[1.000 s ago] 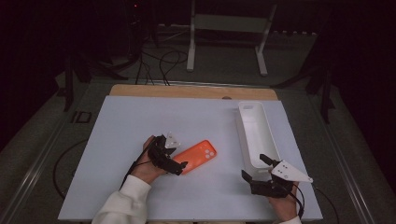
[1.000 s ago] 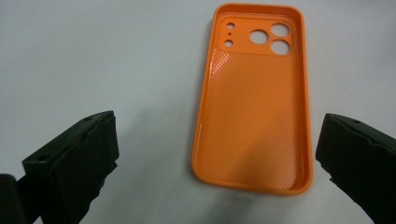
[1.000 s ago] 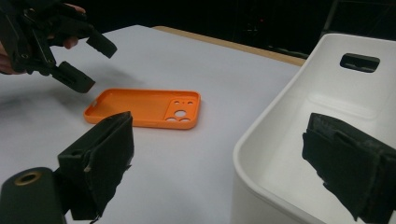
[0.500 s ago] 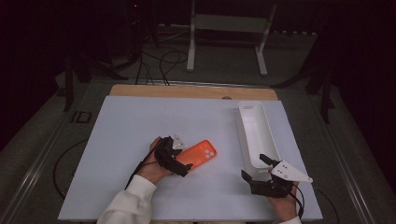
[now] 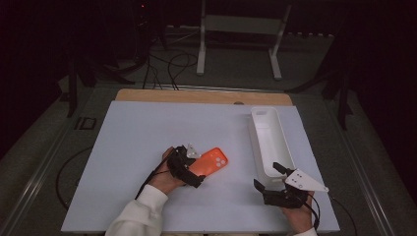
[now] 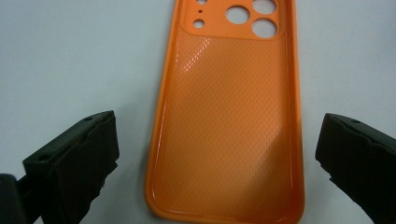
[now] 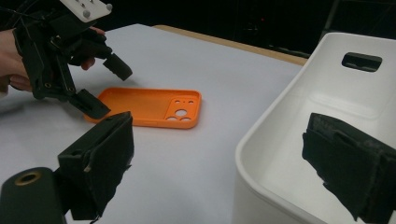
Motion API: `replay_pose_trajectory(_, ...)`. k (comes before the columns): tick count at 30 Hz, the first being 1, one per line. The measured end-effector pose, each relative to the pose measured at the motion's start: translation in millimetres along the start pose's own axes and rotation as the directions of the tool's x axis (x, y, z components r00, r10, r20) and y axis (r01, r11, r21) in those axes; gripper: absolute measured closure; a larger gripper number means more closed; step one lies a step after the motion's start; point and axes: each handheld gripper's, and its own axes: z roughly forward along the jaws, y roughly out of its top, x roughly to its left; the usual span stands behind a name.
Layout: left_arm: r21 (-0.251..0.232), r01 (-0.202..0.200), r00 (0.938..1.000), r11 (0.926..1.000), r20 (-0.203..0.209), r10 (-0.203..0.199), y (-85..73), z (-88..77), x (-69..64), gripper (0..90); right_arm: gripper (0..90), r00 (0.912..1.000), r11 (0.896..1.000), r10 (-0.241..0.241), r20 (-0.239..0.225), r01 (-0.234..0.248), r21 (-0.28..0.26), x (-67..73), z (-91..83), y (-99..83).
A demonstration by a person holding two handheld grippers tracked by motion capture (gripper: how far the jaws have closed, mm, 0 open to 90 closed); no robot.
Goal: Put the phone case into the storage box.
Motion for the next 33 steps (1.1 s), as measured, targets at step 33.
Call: replay_pose_trajectory(33, 0.043, 0.028, 0.9992, 0.9987, 0.028, -0.029, 4.3, 13.6, -1.0, 10.2, 9.0, 1.0000, 1.000, -0.002, -0.005, 0.002, 0.005, 2.1, 1.7, 0.3)
